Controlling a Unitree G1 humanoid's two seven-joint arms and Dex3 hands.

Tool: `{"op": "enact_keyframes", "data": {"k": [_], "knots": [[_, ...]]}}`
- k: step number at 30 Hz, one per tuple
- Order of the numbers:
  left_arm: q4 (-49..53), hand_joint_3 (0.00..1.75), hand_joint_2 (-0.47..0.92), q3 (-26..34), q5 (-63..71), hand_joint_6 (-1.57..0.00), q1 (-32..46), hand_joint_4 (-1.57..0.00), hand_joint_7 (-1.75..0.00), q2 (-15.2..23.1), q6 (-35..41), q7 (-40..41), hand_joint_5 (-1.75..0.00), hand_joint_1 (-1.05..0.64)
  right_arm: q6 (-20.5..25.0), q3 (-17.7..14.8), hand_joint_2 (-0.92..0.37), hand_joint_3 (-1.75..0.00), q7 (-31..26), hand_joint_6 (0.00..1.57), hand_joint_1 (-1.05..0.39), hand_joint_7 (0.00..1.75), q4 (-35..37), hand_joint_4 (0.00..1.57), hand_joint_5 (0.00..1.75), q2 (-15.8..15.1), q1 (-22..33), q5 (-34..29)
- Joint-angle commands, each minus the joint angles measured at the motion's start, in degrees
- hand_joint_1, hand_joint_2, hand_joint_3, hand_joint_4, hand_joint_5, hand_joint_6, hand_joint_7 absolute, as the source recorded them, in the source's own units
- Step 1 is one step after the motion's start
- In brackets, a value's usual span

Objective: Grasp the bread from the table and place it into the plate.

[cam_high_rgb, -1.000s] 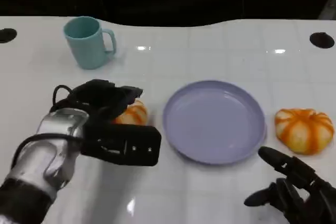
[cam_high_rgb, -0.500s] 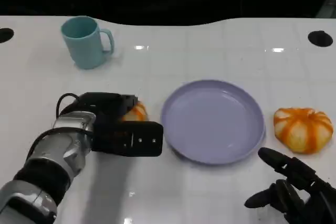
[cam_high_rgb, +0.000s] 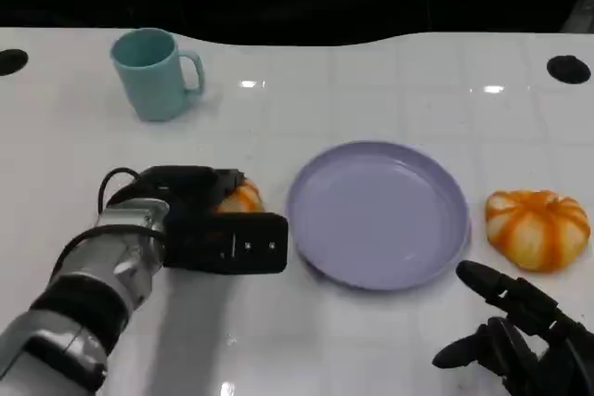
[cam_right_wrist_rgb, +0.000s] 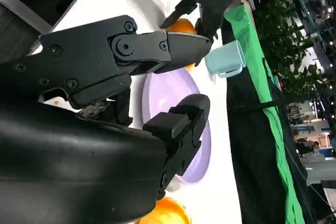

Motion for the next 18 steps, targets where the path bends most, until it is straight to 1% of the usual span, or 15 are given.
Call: {"op": "enact_keyframes", "data": {"k": [1,2,3,6,9,15,18], "knots": [[1.3,0.78,0.72,5.7,-5.8,-0.58,-0.4,-0.80,-1.65,0.1,-7.5,13.5,-1.66,-0.19,0.1,-0.6,-0.92,-0.34,0.3,0.97,-0.75,0.25,-0.2,0.69,1.13,-1.0,-0.1,0.7],[0.7,0.88,0.68,6.9,-7.4,-0.58,-0.6,-0.82,-1.70,0.2,-8.7,13.7,-1.70,-0.18,0.2,-0.6,-0.92,-0.34,0.3,0.97,-0.75,0.25,-0.1,0.69,1.13,-1.1,-0.2,0.8],[0.4,1.03,0.61,7.4,-8.3,-0.60,-0.7,-0.83,-1.73,0.2,-9.4,13.7,-1.73,-0.19,0.3,-0.7,-0.92,-0.34,0.4,0.97,-0.75,0.25,0.0,0.69,1.13,-1.1,-0.3,0.8],[-1.1,1.15,0.55,8.4,-9.9,-0.64,-0.8,-0.84,-1.74,0.6,-10.9,13.0,-1.74,-0.20,0.0,-0.7,-0.92,-0.34,0.5,0.97,-0.75,0.25,0.4,0.69,1.13,-1.0,-0.5,0.7],[-4.2,1.17,0.51,8.7,-10.8,-0.65,-0.6,-0.84,-1.75,0.8,-10.5,11.6,-1.75,-0.18,0.3,-0.8,-0.92,-0.34,0.4,0.98,-0.75,0.25,0.5,0.70,1.13,-1.0,-0.6,0.7],[-10.9,1.22,0.47,9.8,-12.4,-0.67,0.8,-0.84,-1.75,1.2,-10.6,8.9,-1.75,-0.16,0.6,-0.8,-0.92,-0.33,0.2,0.98,-0.76,0.26,0.5,0.71,1.14,-1.0,-0.8,0.6],[-13.7,1.22,0.46,9.7,-13.1,-0.68,0.5,-0.87,-1.75,0.4,-12.2,8.6,-1.75,-0.13,0.3,-0.8,-0.92,-0.34,0.3,0.99,-0.76,0.26,0.7,0.71,1.14,-1.2,-1.0,0.3]]}}
